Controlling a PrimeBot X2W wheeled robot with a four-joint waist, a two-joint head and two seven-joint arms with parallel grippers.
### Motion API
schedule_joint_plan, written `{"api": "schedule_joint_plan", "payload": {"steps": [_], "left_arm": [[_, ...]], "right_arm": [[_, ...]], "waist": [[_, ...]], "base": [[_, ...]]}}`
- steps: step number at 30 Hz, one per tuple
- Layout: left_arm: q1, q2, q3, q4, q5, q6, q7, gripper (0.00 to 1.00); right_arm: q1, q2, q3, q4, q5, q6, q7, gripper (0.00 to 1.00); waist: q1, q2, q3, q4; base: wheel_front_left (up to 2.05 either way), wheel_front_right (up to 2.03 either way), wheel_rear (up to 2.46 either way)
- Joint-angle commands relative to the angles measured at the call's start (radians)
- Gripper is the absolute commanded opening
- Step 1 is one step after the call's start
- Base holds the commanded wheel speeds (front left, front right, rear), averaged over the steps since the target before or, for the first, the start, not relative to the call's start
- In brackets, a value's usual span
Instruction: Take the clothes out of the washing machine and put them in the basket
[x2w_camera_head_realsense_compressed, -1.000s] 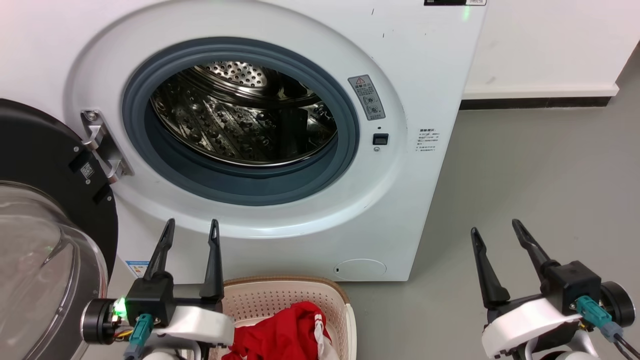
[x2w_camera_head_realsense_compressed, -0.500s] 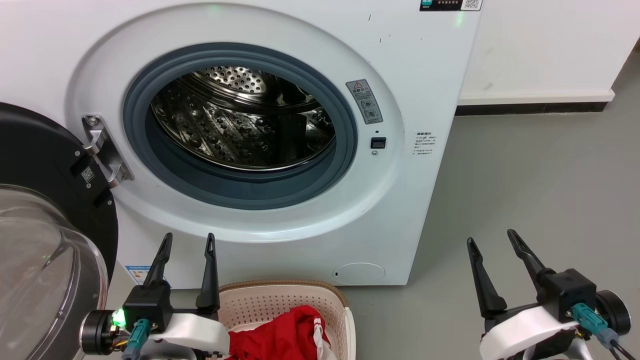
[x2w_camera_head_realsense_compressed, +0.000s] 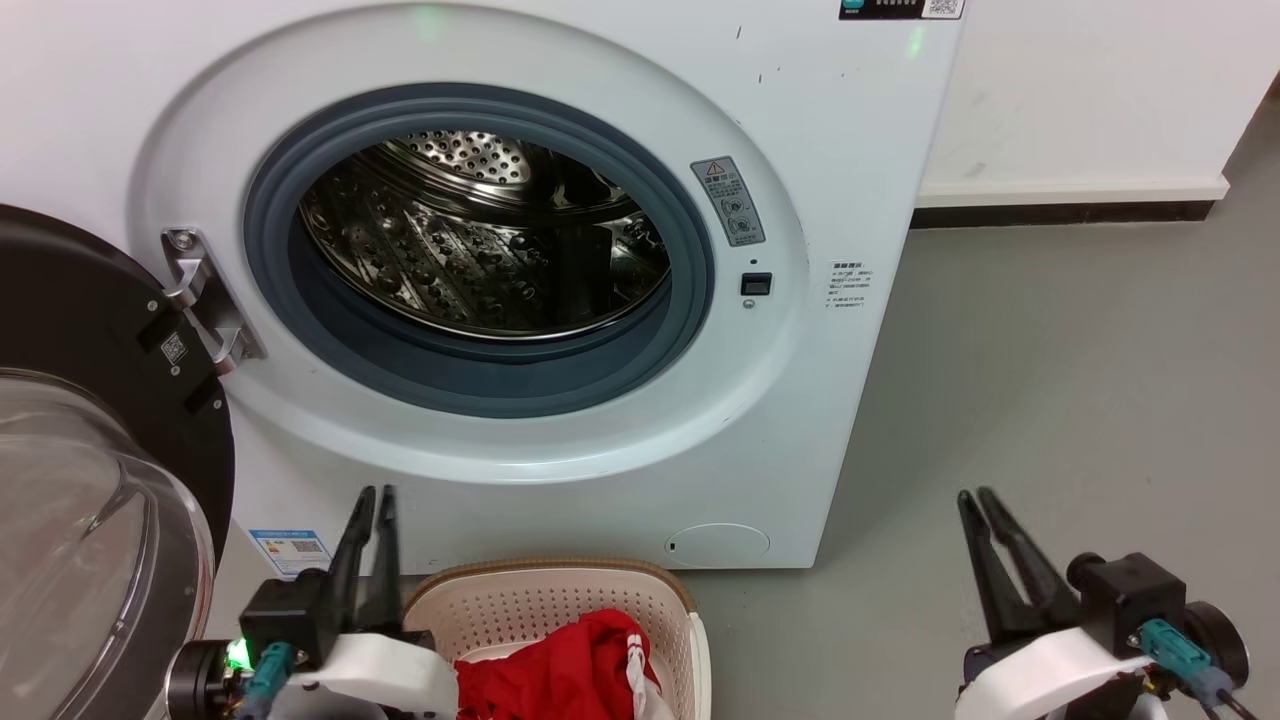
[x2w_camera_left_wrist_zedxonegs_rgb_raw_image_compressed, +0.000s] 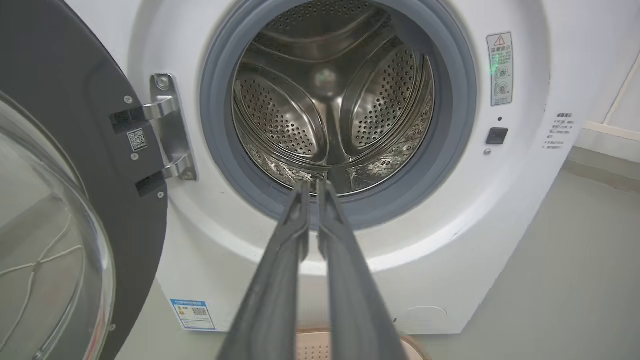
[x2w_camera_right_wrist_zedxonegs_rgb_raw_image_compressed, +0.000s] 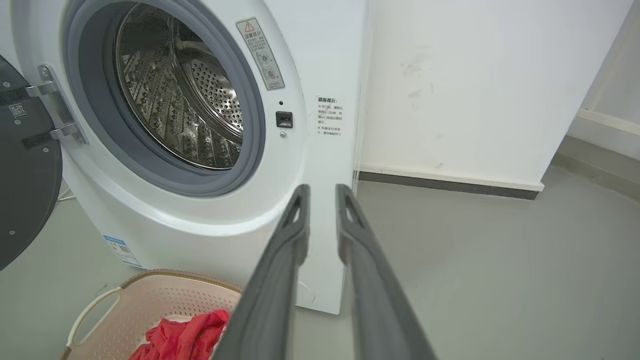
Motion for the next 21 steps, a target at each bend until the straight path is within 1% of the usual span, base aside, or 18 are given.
{"api": "schedule_joint_plan", "payload": {"steps": [1,9,21], "left_arm": [[-0.024,0.003,0.017,-0.001,-0.042,-0.006,0.015,0.00],[-0.030,-0.003,0.033,0.006,-0.210,-0.023,0.057,0.00],[-0.037,-0.010,0.052,0.014,-0.425,-0.045,0.104,0.00]], "right_arm": [[-0.001,0.000,0.005,-0.019,0.048,0.000,-0.006,0.00],[-0.028,-0.015,-0.007,0.018,0.245,0.000,0.008,0.00],[-0.054,-0.027,-0.016,0.059,0.485,0.000,0.021,0.00]], "waist": [[0.0000,0.0000,0.000,0.001],[0.0000,0.0000,0.002,0.003],[0.0000,0.0000,0.004,0.007]], "base": [[0.00,0.00,0.00],[0.00,0.00,0.00],[0.00,0.00,0.00]]}}
